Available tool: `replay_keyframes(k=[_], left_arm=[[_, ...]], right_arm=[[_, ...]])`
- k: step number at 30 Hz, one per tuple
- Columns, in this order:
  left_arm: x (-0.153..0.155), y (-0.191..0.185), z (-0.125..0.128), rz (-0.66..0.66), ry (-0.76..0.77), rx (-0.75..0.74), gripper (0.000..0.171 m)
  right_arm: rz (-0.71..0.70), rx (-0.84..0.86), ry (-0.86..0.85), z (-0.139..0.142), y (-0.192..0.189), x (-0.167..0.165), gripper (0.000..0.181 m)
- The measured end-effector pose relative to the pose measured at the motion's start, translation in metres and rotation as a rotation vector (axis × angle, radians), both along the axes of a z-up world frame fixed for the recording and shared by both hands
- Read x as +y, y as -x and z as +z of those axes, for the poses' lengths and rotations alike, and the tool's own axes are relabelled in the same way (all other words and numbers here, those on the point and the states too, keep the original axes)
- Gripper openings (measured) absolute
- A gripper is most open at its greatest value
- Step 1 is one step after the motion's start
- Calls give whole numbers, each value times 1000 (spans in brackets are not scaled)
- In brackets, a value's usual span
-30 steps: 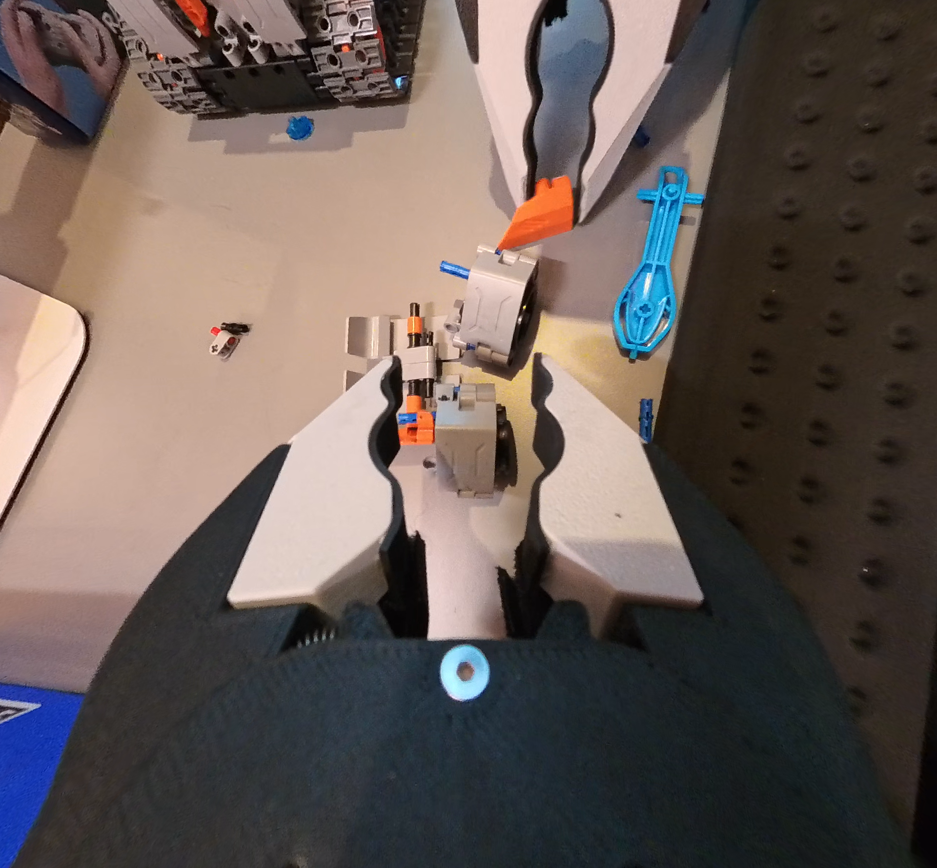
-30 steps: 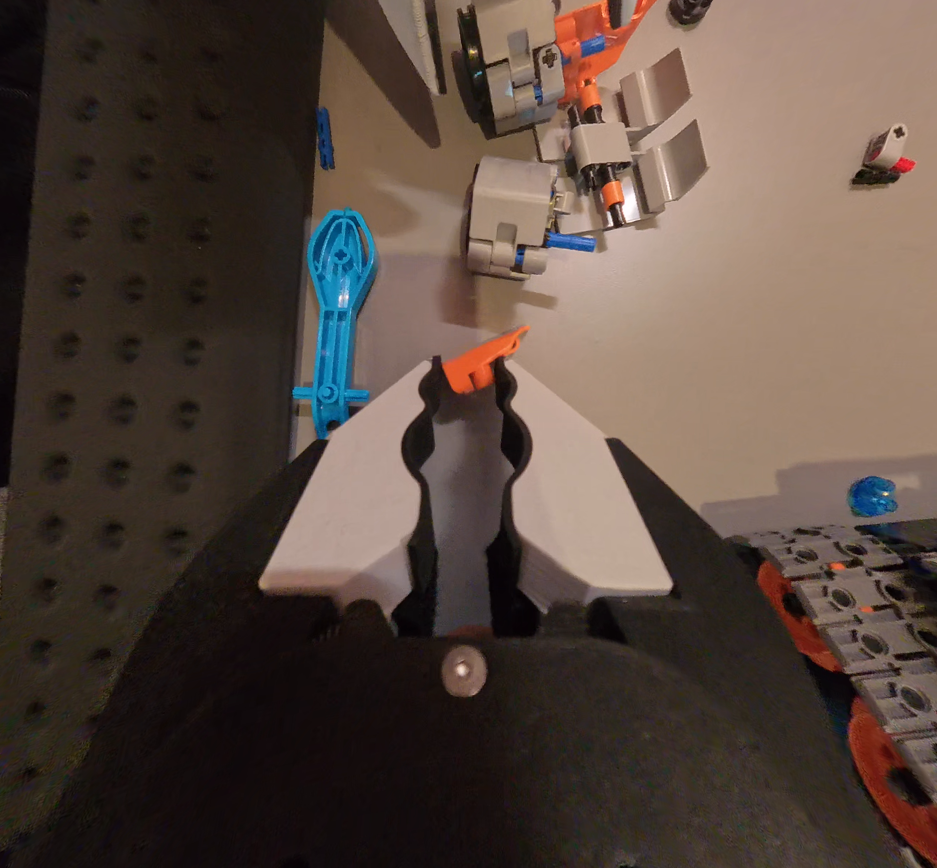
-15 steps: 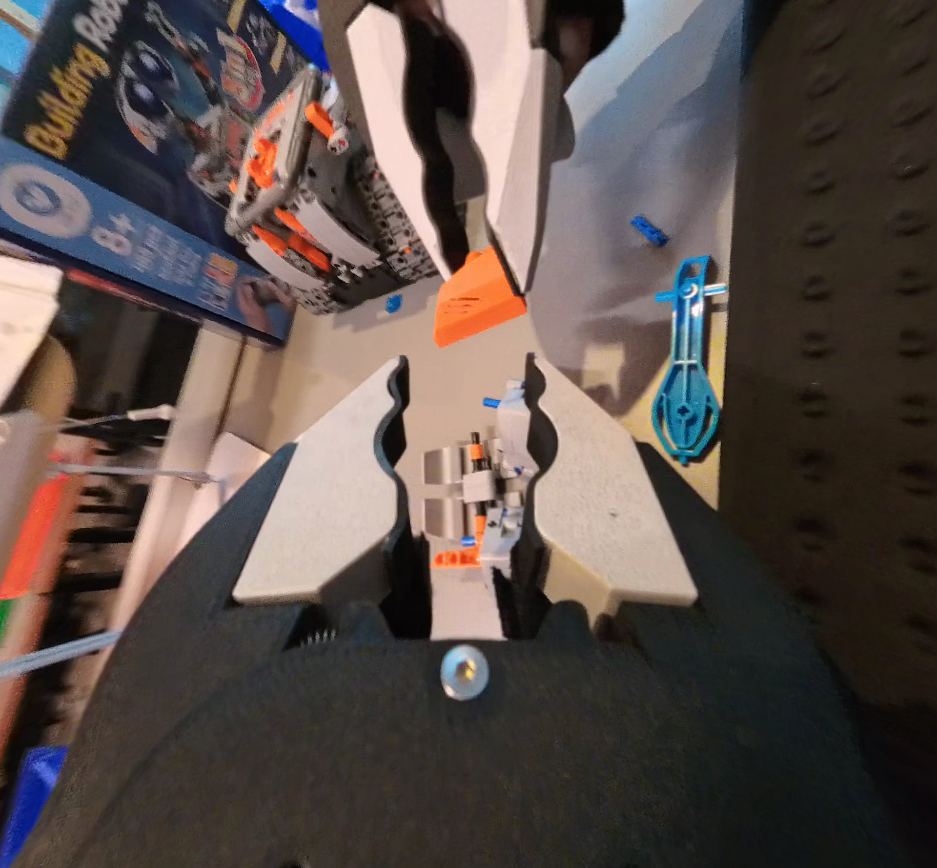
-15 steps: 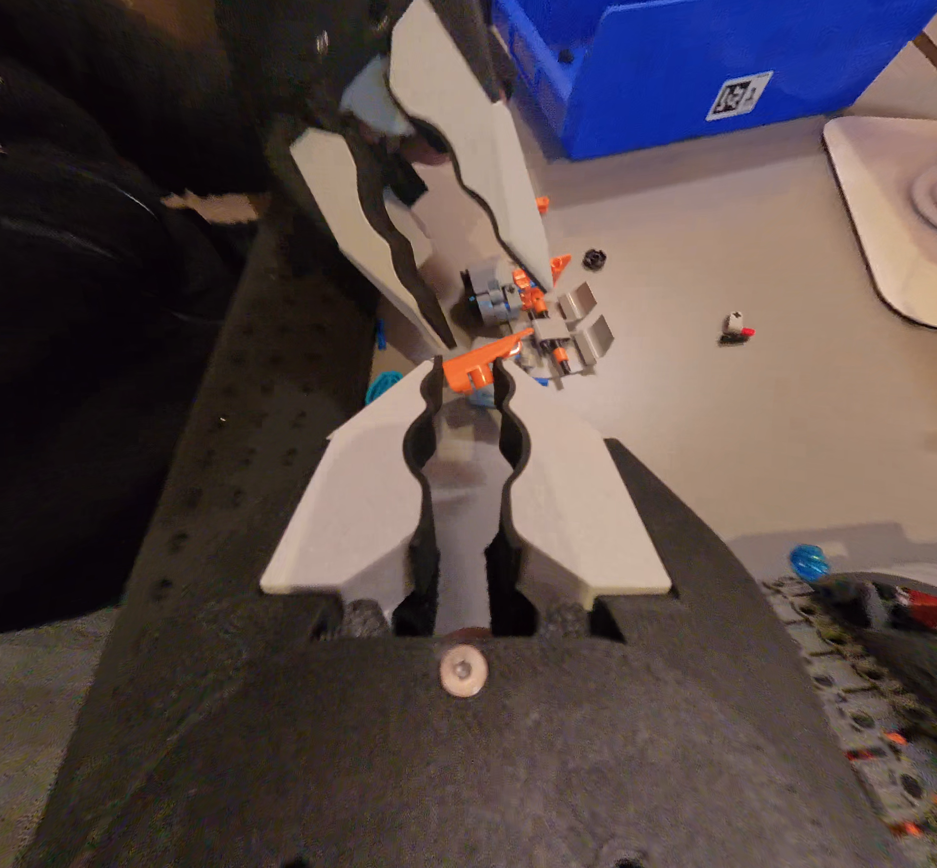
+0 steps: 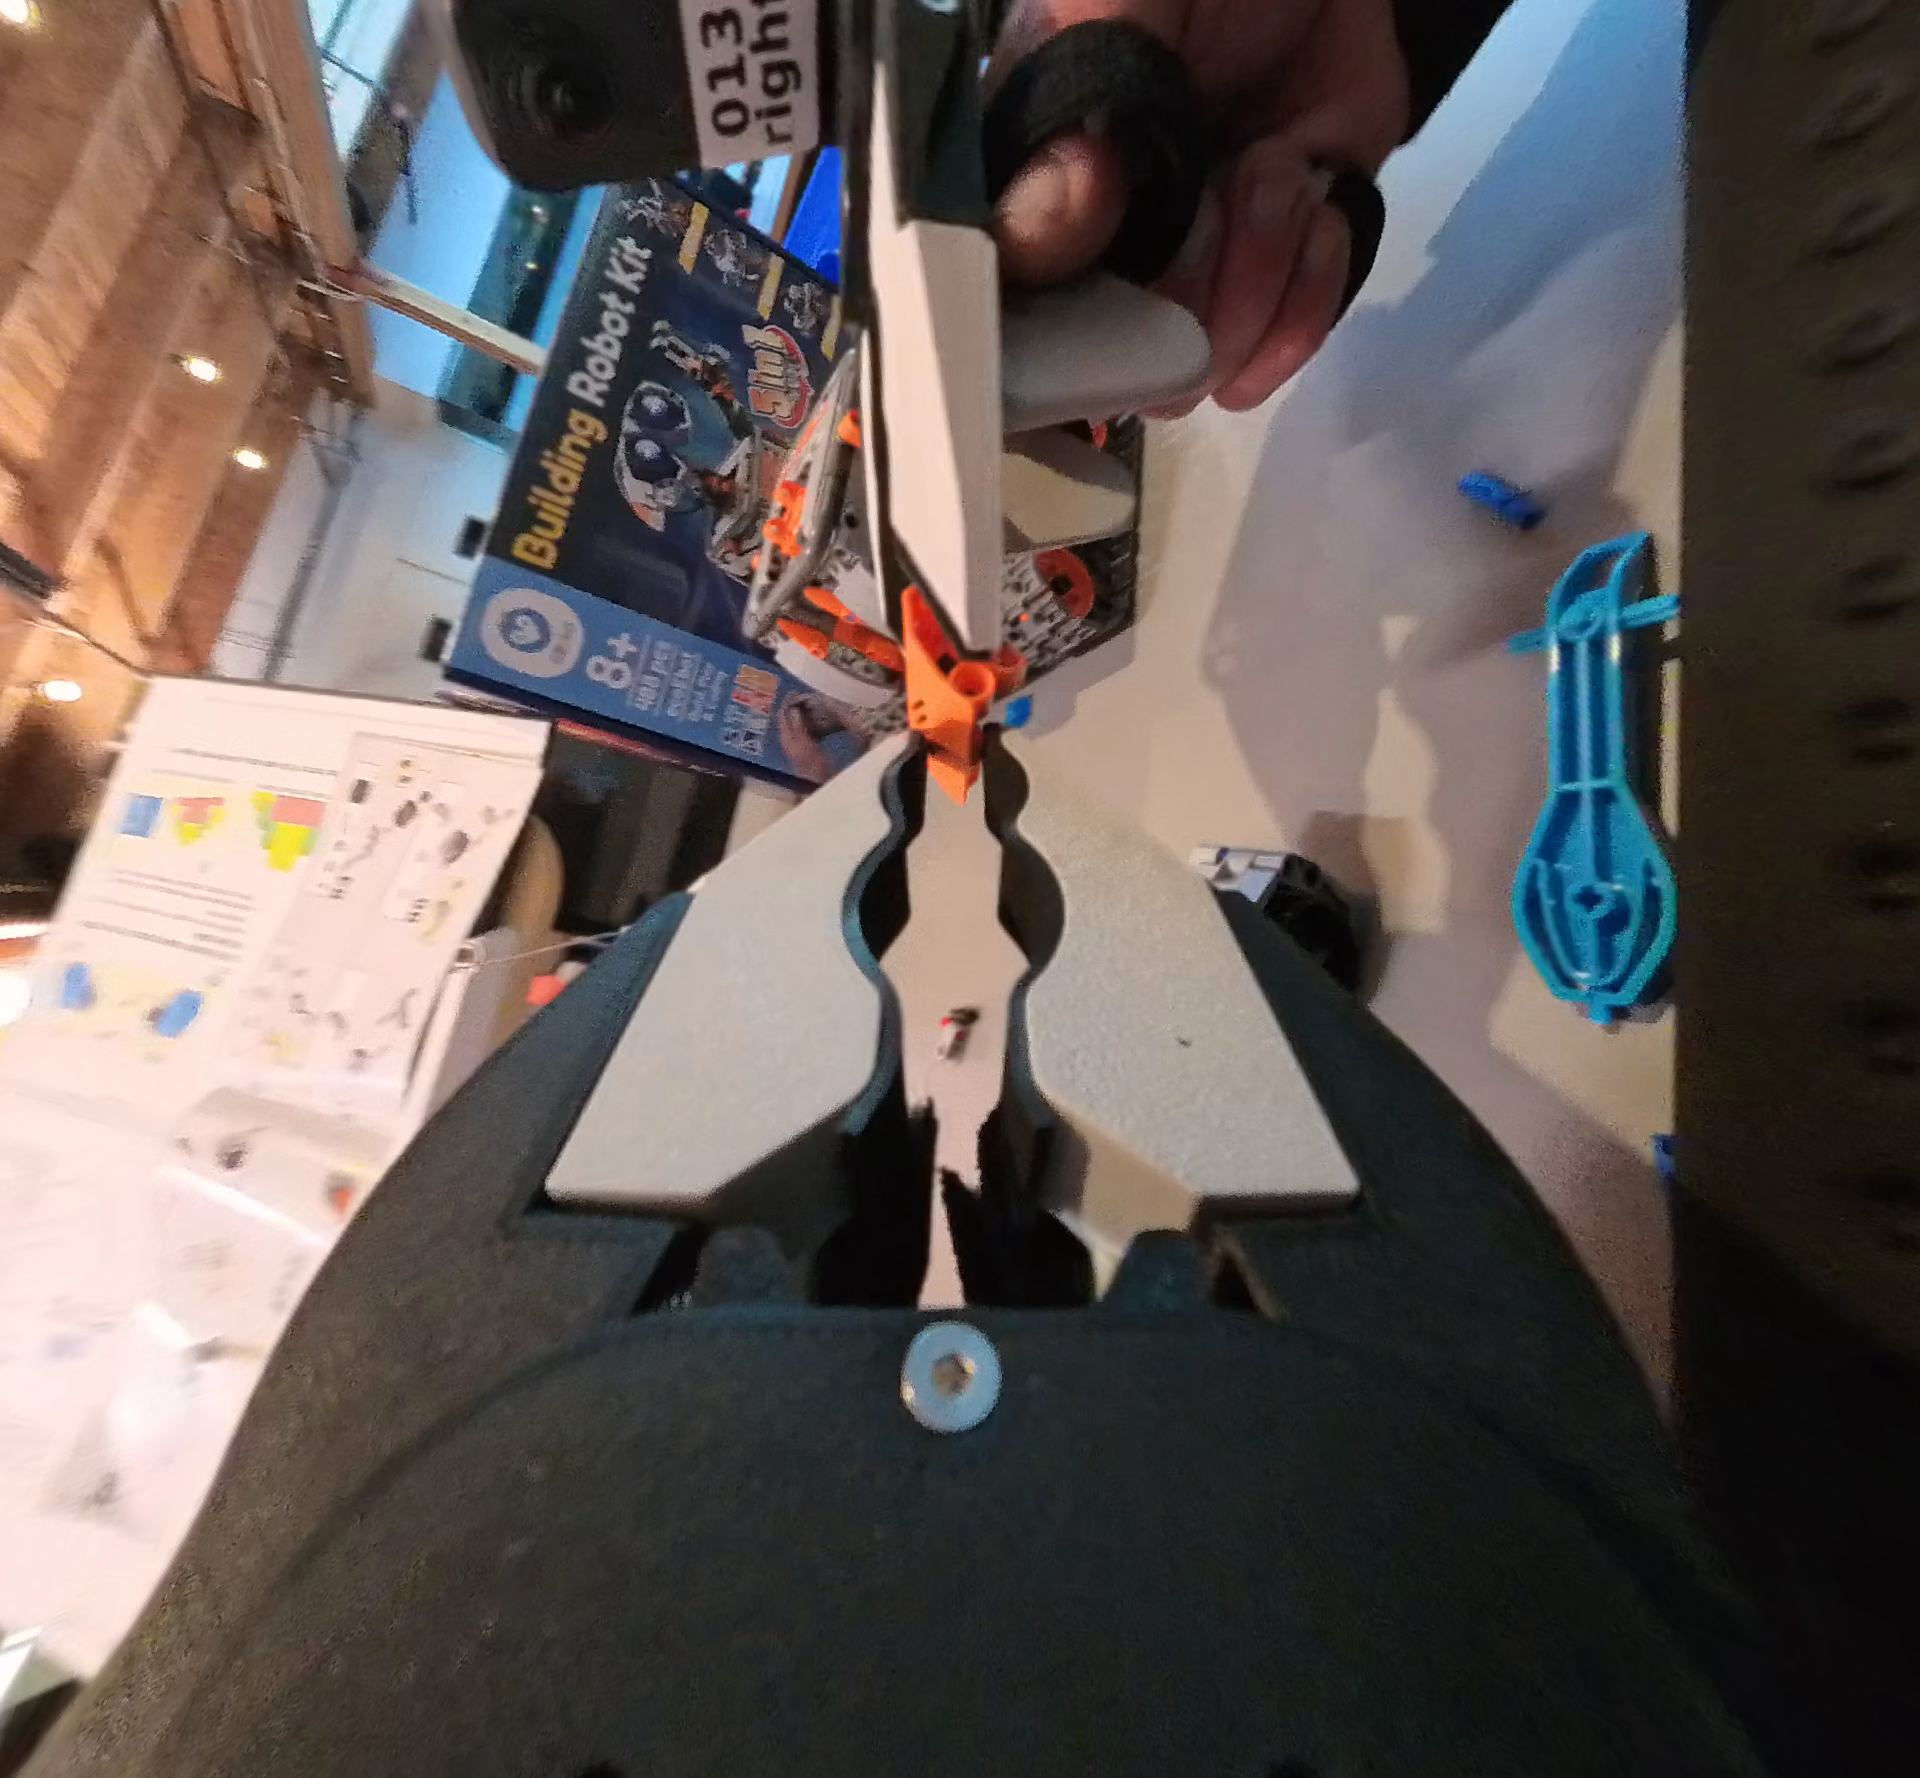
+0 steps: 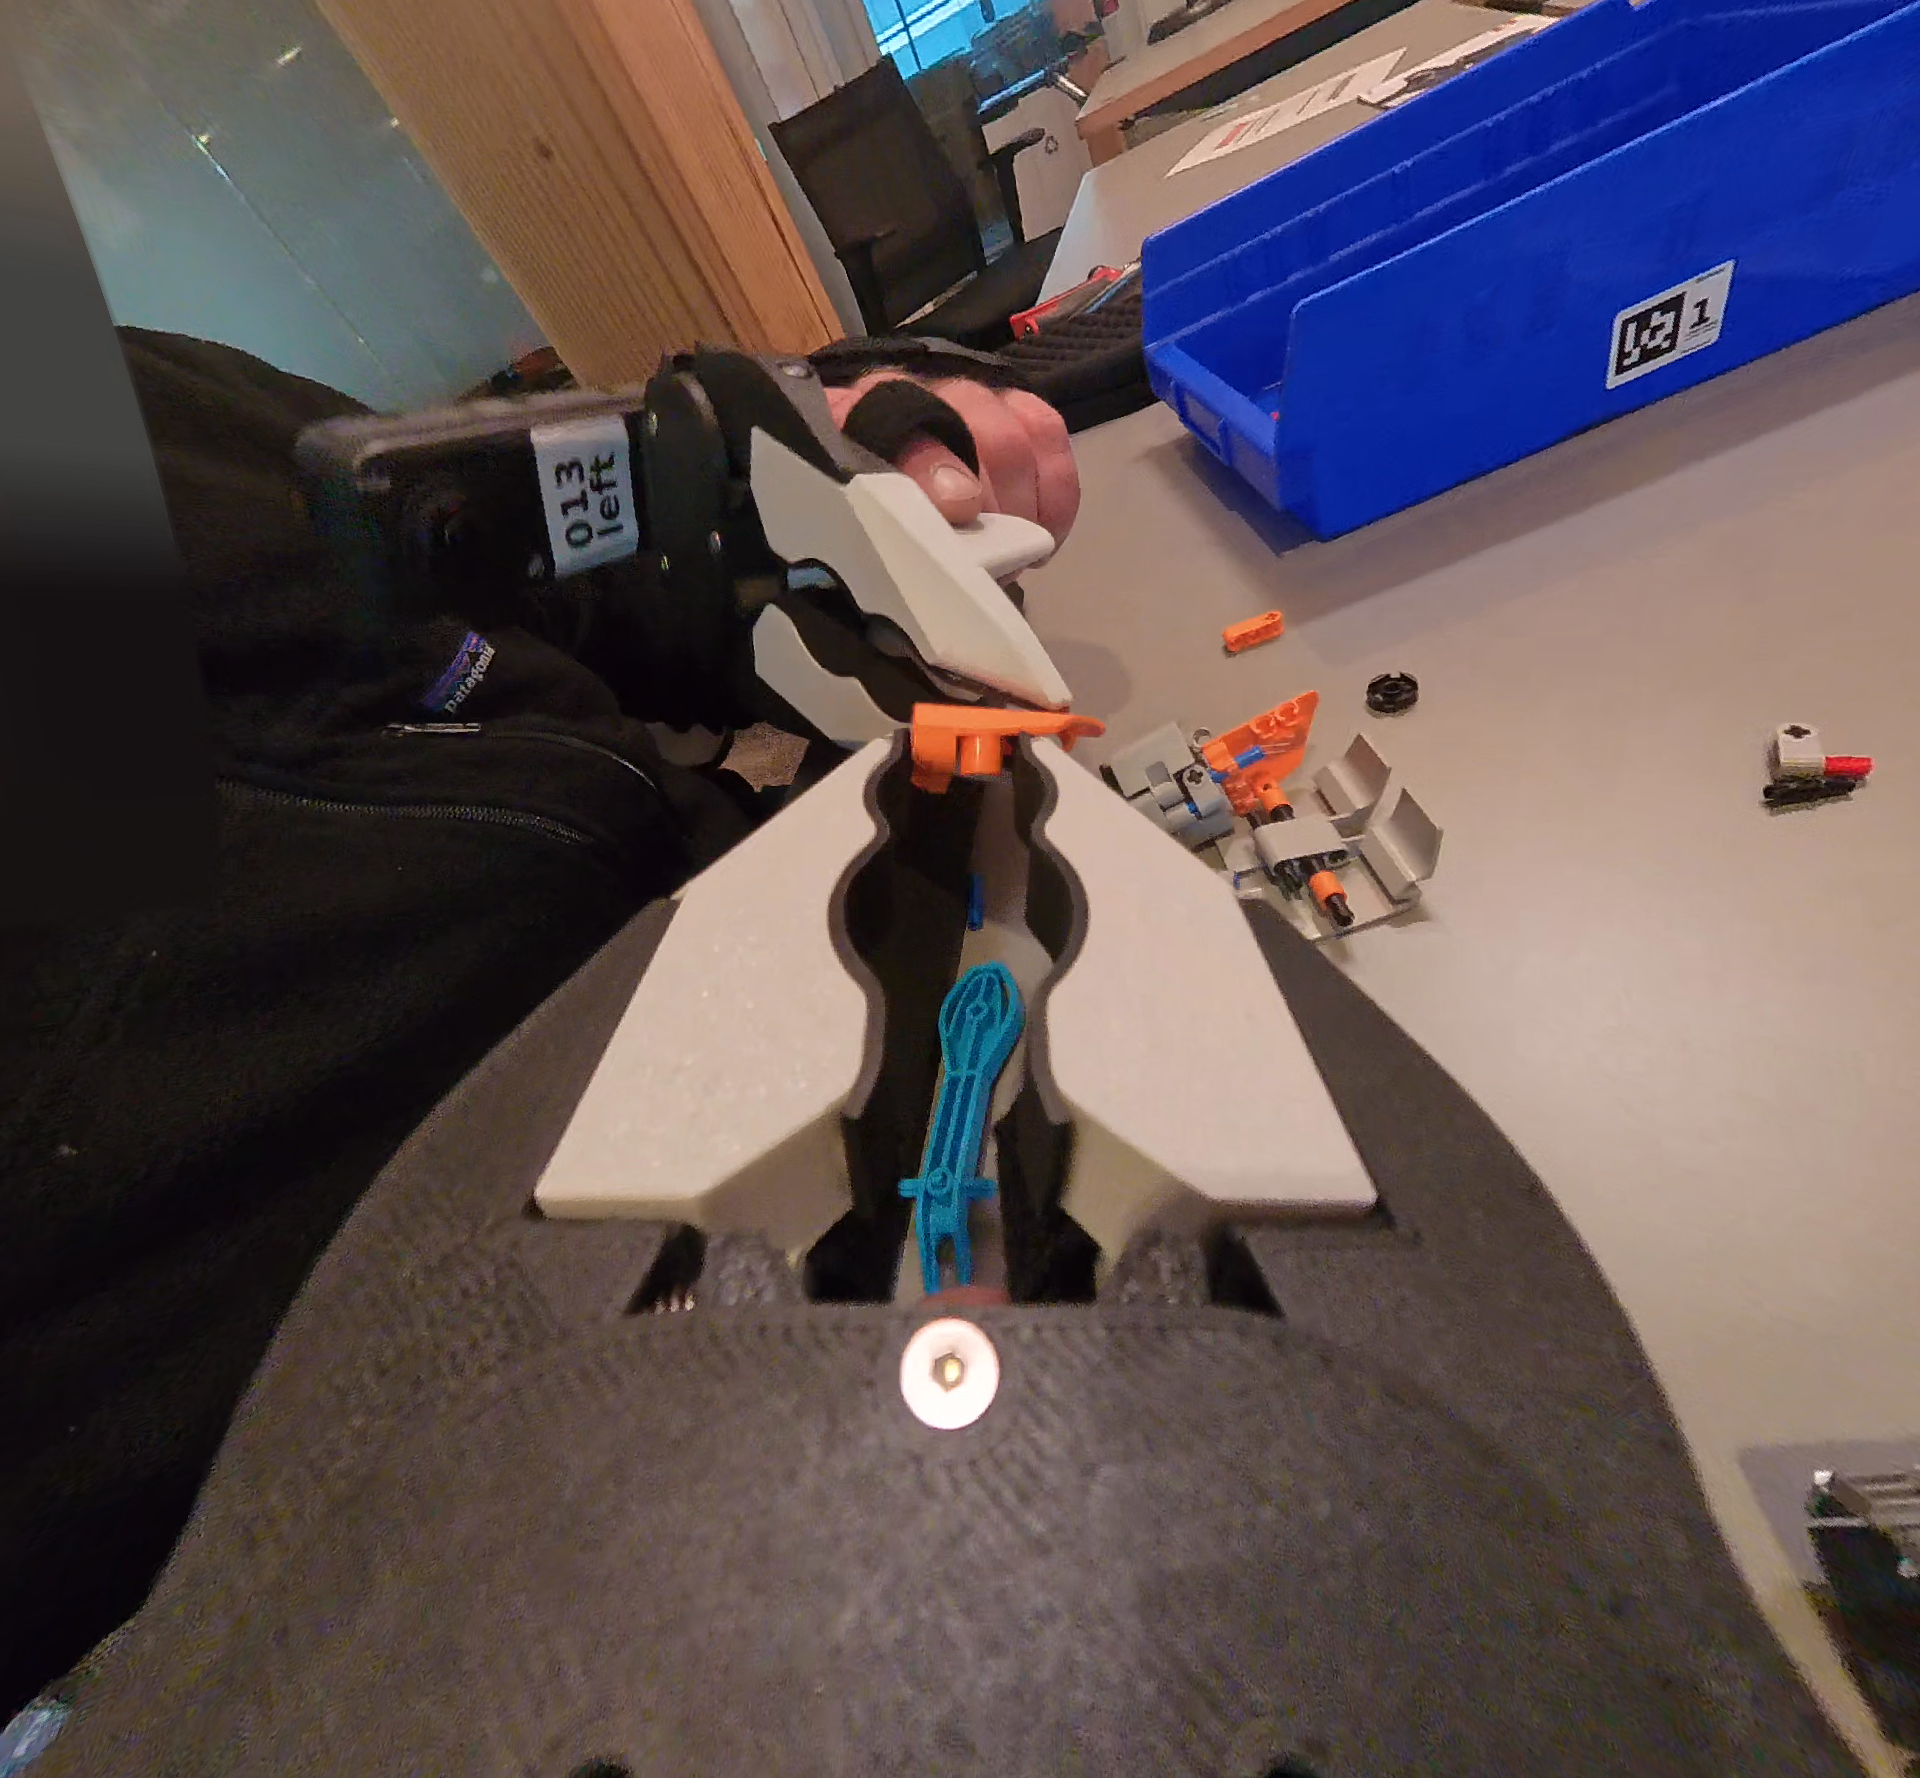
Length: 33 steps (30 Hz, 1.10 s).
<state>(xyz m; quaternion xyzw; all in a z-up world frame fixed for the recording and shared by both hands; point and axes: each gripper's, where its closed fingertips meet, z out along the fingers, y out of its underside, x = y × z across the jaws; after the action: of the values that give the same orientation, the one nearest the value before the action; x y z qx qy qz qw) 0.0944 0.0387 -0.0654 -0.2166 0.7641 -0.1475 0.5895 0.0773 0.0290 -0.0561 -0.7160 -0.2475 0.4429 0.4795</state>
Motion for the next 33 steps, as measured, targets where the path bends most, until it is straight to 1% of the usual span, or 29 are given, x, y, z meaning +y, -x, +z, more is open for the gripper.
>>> replay_keyframes(k=[4,6,9,11,12,14,17,21,23,25,27,28,29,32,33], left_arm=[[3,2,1,-52,171,78,6],[0,4,-9,-91,235,173,6],[1,3,-19,-104,241,247,6],[-5,5,-21,-144,265,294,6],[-5,4,-20,-147,268,295,6],[-7,4,-23,-163,282,348,6],[-7,4,-24,-187,314,401,6],[-9,4,-18,-235,379,442,5],[-6,5,-17,-245,370,469,5],[-4,5,-18,-258,340,497,5],[-8,8,-20,-298,292,518,5],[-9,9,-21,-304,251,525,4],[-9,10,-22,-303,201,524,5],[-11,12,-24,-300,3,530,4],[-14,12,-23,-302,-52,534,4]], right_arm=[[-62,-105,-54,-2,-11,3,25],[-97,-188,-108,-2,-16,4,28],[-123,-384,-239,-5,-14,1,30],[-107,-475,-281,-12,-9,-1,29],[-95,-503,-296,-14,-5,-2,25],[-94,-559,-333,-17,-2,-3,17],[-116,-635,-365,-20,-4,-2,13],[-146,-699,-445,-16,-5,-3,12],[-149,-711,-452,-16,-5,-3,12],[-135,-710,-440,-19,-3,-5,18],[-81,-617,-382,-19,3,-11,23],[-50,-557,-327,-20,4,-13,28],[-40,-508,-288,-19,3,-14,28],[-40,-365,-232,-9,-4,-14,30],[-22,-325,-193,-9,-4,-15,35]])
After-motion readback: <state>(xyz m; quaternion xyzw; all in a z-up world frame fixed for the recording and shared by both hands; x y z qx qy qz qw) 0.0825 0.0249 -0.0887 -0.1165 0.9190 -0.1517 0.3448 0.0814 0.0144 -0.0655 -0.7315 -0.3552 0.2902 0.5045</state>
